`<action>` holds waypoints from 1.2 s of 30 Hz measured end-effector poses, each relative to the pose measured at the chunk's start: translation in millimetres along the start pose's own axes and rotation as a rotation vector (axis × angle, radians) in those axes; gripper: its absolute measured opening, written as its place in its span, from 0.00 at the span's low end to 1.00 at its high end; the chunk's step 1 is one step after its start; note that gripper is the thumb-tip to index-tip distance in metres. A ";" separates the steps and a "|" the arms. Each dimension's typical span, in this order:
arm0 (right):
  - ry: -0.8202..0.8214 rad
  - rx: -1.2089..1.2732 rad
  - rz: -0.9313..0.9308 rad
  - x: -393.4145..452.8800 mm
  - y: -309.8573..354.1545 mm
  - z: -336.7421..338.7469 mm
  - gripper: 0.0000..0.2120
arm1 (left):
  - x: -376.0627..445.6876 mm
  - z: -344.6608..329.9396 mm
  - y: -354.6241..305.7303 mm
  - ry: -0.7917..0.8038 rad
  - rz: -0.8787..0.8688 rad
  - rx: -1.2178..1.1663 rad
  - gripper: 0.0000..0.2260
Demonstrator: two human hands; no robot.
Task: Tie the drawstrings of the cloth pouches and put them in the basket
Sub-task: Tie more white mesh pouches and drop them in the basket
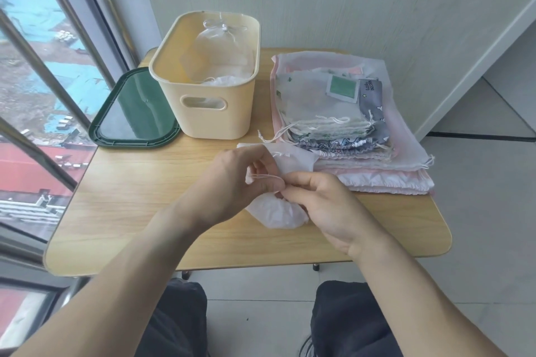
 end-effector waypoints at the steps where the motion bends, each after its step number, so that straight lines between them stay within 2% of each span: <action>1: 0.012 0.054 -0.023 0.5 -2.3 -1.4 0.11 | 0.0 2.1 1.7 -0.029 -0.001 0.023 0.10; 5: 0.028 0.290 -0.080 2.2 -6.1 -2.1 0.11 | -2.5 15.0 -6.4 -0.219 -0.091 0.124 0.17; 8: 0.025 0.359 -0.069 2.3 -3.7 -1.4 0.10 | -4.8 15.1 -17.8 -0.276 -0.147 0.182 0.13; 11: -0.003 0.335 -0.011 4.0 -2.0 4.5 0.17 | -4.8 8.8 -15.9 -0.260 -0.111 0.131 0.09; 15: -0.044 0.313 0.011 5.1 -2.9 7.9 0.21 | -4.4 3.9 -4.1 -0.228 -0.016 -0.005 0.08; 19: -0.048 0.338 -0.001 6.5 -2.5 8.2 0.14 | -3.2 -3.3 5.7 -0.178 0.101 -0.218 0.06; 22: -0.028 0.317 0.010 5.7 -1.3 7.8 0.13 | -4.0 -4.7 12.6 -0.144 0.177 -0.393 0.04; 24: -0.027 0.295 0.008 4.7 -1.6 7.7 0.12 | -2.3 -5.8 12.5 -0.083 0.184 -0.347 0.06; 28: -0.135 0.216 -0.006 4.6 -4.7 18.5 0.08 | -4.2 -12.8 14.9 0.059 0.221 -0.287 0.12; 32: -0.169 0.089 0.029 2.9 0.9 21.5 0.08 | -4.6 -12.5 13.8 0.067 0.207 -0.241 0.15; 36: -0.182 -0.027 0.091 0.4 8.6 20.9 0.07 | -5.1 -10.2 15.5 0.070 0.226 -0.170 0.09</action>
Point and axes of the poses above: each hand's wrist, its own x-axis towards the middle knuckle, its own z-axis out of the back of the hand, y = z × x, the point moved 10 cm from there along x, towards the middle knuckle, and after that the axes turned 10 degrees about -x, right-handed, at the moved point
